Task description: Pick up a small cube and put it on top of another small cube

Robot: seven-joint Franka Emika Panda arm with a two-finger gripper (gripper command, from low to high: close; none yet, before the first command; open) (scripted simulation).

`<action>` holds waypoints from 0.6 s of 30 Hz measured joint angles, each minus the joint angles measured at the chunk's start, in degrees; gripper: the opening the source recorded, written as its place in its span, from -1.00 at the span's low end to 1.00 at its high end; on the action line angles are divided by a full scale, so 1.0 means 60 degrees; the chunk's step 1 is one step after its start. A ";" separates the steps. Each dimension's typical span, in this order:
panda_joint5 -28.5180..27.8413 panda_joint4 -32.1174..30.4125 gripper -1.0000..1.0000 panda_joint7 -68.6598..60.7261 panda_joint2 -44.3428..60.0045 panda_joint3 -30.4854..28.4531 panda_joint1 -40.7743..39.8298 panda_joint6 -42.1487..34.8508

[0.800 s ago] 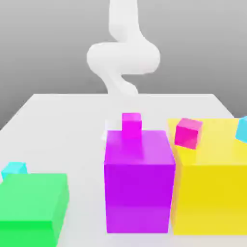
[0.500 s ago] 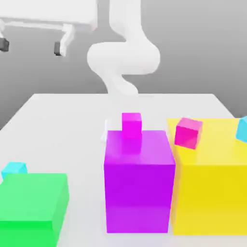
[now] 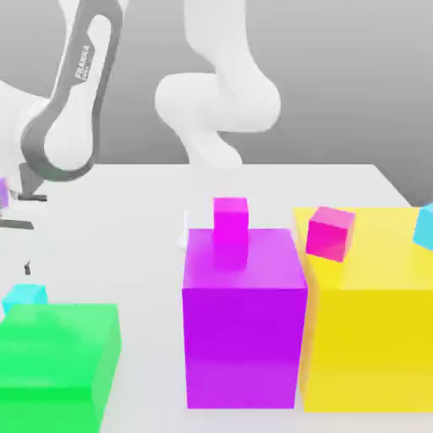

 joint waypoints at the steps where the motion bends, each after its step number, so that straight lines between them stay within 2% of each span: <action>1: 0.0433 0.0054 0.00 -0.0379 0.0364 0.0325 -0.0286 0.0221; 4: 0.1634 0.0294 0.00 -0.1337 0.1397 0.1503 -0.1253 0.0936; 5: 0.1922 0.0364 -1.00 -0.1562 0.1667 0.1844 -0.1534 0.1138; 12: 0.1946 0.0371 -1.00 -0.1581 0.1702 0.1902 -0.1591 0.1146; 14: 0.1367 0.0235 -1.00 -0.1144 0.1206 0.1335 -0.1148 0.0791; 18: -0.0367 -0.0082 -1.00 0.0274 -0.0185 0.0281 -0.0297 -0.0156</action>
